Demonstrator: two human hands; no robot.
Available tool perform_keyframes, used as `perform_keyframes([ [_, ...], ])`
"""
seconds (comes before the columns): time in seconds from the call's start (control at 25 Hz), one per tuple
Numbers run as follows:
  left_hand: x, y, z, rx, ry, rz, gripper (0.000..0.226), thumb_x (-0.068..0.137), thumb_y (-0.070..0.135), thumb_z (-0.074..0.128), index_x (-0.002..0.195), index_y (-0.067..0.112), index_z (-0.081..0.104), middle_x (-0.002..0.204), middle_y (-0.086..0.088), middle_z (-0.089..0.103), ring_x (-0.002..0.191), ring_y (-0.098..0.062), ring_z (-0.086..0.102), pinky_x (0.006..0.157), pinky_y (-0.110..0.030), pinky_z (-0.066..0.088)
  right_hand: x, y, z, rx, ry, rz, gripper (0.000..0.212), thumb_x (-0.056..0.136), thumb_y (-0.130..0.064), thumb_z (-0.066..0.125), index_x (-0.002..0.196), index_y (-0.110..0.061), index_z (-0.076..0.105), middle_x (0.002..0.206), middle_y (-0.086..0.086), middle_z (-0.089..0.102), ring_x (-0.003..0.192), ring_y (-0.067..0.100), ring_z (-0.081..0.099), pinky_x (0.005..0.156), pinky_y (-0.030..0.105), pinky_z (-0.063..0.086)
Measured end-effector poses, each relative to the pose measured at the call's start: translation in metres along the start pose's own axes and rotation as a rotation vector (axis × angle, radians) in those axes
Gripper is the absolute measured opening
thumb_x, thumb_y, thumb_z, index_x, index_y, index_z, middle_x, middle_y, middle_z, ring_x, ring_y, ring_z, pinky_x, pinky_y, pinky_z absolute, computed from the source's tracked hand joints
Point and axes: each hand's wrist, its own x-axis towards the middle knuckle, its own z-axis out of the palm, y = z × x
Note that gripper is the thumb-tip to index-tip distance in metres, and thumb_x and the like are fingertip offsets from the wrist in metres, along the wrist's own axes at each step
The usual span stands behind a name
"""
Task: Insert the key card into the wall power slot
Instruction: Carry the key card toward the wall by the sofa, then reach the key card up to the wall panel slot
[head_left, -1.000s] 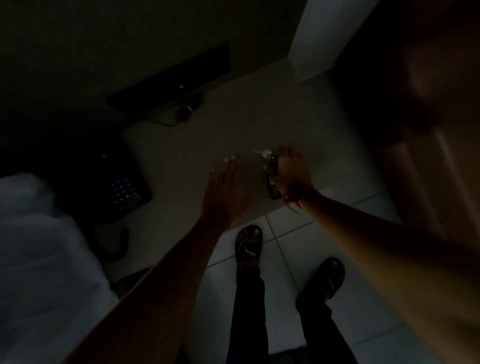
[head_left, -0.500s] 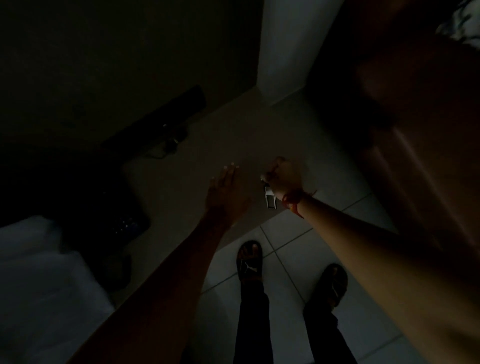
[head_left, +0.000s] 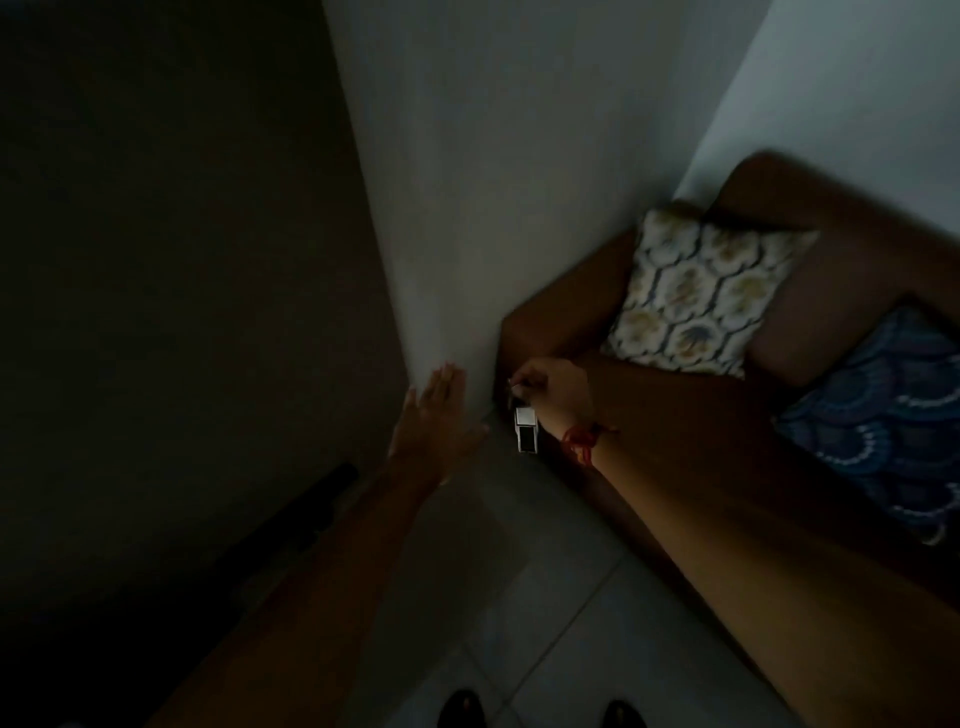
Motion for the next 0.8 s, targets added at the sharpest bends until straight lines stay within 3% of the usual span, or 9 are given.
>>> perform_keyframes([
  [0.2, 0.018, 0.079, -0.162, 0.010, 0.166, 0.165, 0.084, 0.102, 0.055, 0.039, 0.162, 0.011, 0.000, 0.172, -0.009, -0.004, 0.159, -0.024, -0.002, 0.128, -0.048, 0.003, 0.007, -0.100, -0.170, 0.040, 0.251, -0.144, 0.010, 0.073, 0.001, 0.071, 0.080, -0.006, 0.074, 0.083, 0.015, 0.075, 0.079, 0.026, 0.070, 0.069, 0.030, 0.053],
  [0.4, 0.018, 0.185, -0.274, 0.058, 0.322, 0.376, 0.084, 0.102, 0.058, 0.036, 0.162, 0.007, 0.005, 0.171, -0.012, 0.002, 0.159, -0.025, 0.003, 0.128, -0.049, 0.006, -0.028, -0.154, -0.323, 0.027, 0.424, -0.230, 0.011, 0.076, 0.005, 0.070, 0.083, -0.003, 0.074, 0.084, 0.013, 0.075, 0.072, 0.017, 0.065, 0.061, 0.010, 0.047],
  [0.48, 0.015, 0.234, -0.302, 0.060, 0.361, 0.456, 0.085, 0.102, 0.059, 0.036, 0.162, 0.008, 0.005, 0.172, -0.012, 0.002, 0.159, -0.025, 0.003, 0.128, -0.049, 0.006, -0.047, -0.160, -0.376, -0.015, 0.525, -0.248, 0.013, 0.074, 0.005, 0.071, 0.082, -0.005, 0.075, 0.083, 0.011, 0.076, 0.070, 0.016, 0.066, 0.063, 0.007, 0.047],
  [0.56, 0.017, 0.282, -0.322, 0.049, 0.391, 0.533, 0.085, 0.102, 0.059, 0.036, 0.162, 0.009, 0.004, 0.172, -0.011, 0.001, 0.159, -0.025, 0.002, 0.129, -0.049, 0.006, -0.067, -0.160, -0.426, -0.040, 0.597, -0.256, 0.013, 0.072, 0.006, 0.071, 0.080, -0.005, 0.075, 0.082, 0.012, 0.076, 0.072, 0.019, 0.068, 0.066, 0.015, 0.050],
  [0.68, 0.012, 0.354, -0.343, 0.064, 0.416, 0.652, 0.083, 0.103, 0.056, 0.036, 0.162, 0.007, 0.004, 0.171, -0.012, 0.000, 0.159, -0.025, 0.000, 0.129, -0.050, 0.005, -0.103, -0.149, -0.504, -0.121, 0.719, -0.254, 0.012, 0.071, 0.006, 0.073, 0.079, -0.003, 0.075, 0.083, 0.013, 0.076, 0.073, 0.018, 0.067, 0.066, 0.012, 0.049],
  [0.8, 0.008, 0.429, -0.356, 0.092, 0.472, 0.748, 0.083, 0.103, 0.056, 0.035, 0.162, 0.006, 0.004, 0.172, -0.011, 0.000, 0.159, -0.024, -0.001, 0.128, -0.050, 0.005, -0.144, -0.128, -0.574, -0.182, 0.821, -0.231, 0.012, 0.071, 0.004, 0.074, 0.080, -0.003, 0.076, 0.083, 0.014, 0.076, 0.074, 0.019, 0.069, 0.069, 0.019, 0.052],
])
